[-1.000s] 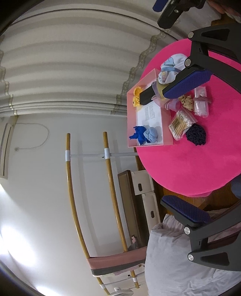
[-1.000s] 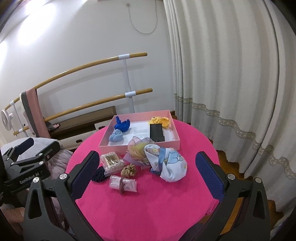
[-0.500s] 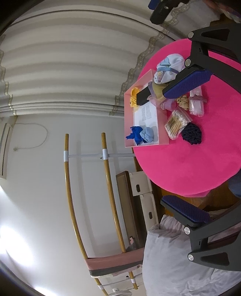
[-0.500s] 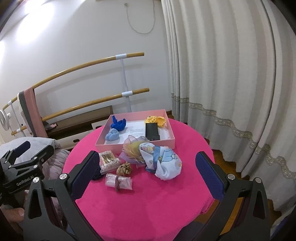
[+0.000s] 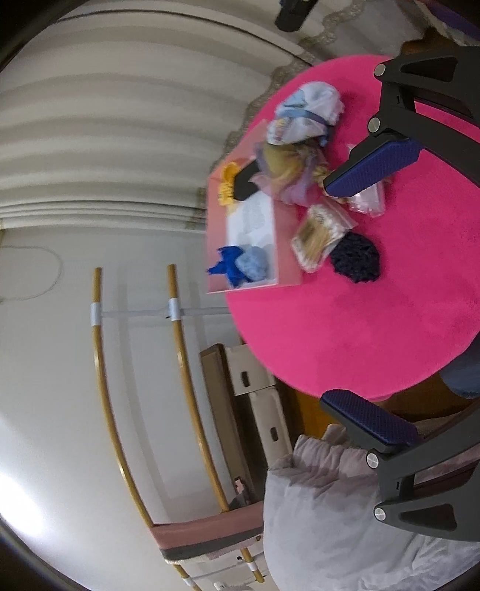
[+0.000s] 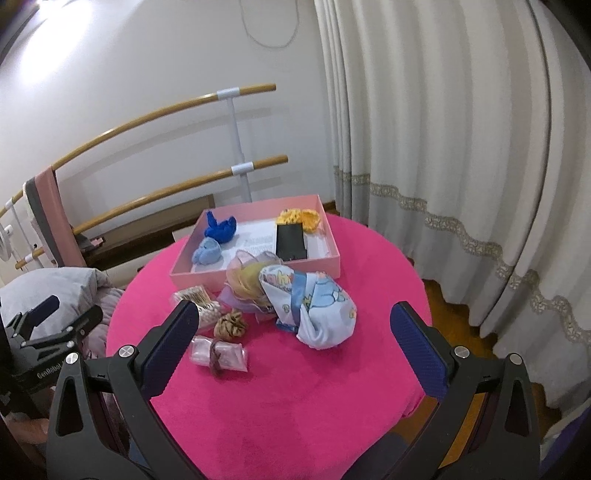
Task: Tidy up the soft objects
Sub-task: 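Withdraw both tools back from the box over the table, then grasp the dark-blue knitted net with the left gripper while the right grasps the printed cloth bundle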
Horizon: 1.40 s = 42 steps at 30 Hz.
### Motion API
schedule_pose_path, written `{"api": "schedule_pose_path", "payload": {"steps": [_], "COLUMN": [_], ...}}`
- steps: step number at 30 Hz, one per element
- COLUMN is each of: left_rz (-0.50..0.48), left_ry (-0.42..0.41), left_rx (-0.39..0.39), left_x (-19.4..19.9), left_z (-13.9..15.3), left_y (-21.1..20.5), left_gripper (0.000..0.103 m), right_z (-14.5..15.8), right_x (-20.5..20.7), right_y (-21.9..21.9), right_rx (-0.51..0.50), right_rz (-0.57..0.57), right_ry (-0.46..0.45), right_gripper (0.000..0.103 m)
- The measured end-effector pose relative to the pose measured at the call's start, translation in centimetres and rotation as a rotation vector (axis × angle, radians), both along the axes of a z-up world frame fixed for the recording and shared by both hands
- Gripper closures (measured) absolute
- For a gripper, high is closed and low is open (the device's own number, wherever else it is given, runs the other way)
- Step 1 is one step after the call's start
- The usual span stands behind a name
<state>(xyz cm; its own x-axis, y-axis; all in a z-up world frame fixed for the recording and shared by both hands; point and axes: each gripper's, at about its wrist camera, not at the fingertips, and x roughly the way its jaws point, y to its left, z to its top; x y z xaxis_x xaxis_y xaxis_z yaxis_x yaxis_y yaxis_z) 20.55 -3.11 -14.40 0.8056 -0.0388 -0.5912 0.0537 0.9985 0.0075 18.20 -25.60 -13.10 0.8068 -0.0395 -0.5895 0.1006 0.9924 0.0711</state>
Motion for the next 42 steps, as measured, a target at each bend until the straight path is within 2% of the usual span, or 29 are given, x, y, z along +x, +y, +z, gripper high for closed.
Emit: {"api": "schedule_pose_path", "payload": {"steps": [13,21,24,27,29,30,31,32,33,36,38,42], "left_rz": [-0.039,-0.055,-0.074,-0.083,-0.092,-0.099,-0.107,-0.116,-0.127,-0.129,-0.125,-0.11], "left_ry": [0.207,0.288,0.32,0.318,0.312,0.308,0.305,0.304,0.306,0.303,0.3,0.295], "left_rx": [0.055,0.06,0.015,0.003,0.0,-0.002,-0.003,-0.004,-0.007,-0.002,-0.006,-0.01], "left_x": [10.1,16.0,17.5,18.5,18.9,19.1,19.1,19.1,19.4,19.1,18.6,17.9], "left_z": [-8.3,-12.1,-12.9,-13.1,-13.1,-13.0,-12.9,-12.8,-12.8,-12.8,-12.6,-12.4], "left_y": [-1.1,-2.0,-1.9,-1.8,-1.8,-1.8,-1.9,-2.0,-2.0,-2.1,-1.8,-1.2], "left_gripper": [0.0,0.003,0.012,0.022,0.038,0.044,0.058,0.074,0.079,0.086,0.088,0.089], "right_z": [-4.8,-7.6,-8.6,-9.5,-9.9,-10.2,-10.4,-10.6,-10.7,-10.7,-10.6,-10.0], "right_x": [4.0,6.8,7.9,9.1,9.8,10.2,10.4,10.6,10.7,10.6,10.3,9.3], "right_y": [-2.0,-2.7,-2.9,-3.3,-3.4,-3.4,-3.5,-3.5,-3.5,-3.3,-3.3,-3.3], "right_rx": [0.035,0.053,0.061,0.074,0.078,0.081,0.085,0.081,0.075,0.068,0.069,0.072], "right_rz": [-0.021,-0.014,-0.006,-0.008,-0.001,0.009,0.017,0.015,0.014,0.045,0.055,0.054], "right_ry": [0.118,0.186,0.209,0.222,0.226,0.231,0.236,0.243,0.245,0.246,0.245,0.227], "right_gripper": [0.0,0.0,0.0,0.0,0.0,0.003,0.017,0.036,0.036,0.044,0.052,0.064]}}
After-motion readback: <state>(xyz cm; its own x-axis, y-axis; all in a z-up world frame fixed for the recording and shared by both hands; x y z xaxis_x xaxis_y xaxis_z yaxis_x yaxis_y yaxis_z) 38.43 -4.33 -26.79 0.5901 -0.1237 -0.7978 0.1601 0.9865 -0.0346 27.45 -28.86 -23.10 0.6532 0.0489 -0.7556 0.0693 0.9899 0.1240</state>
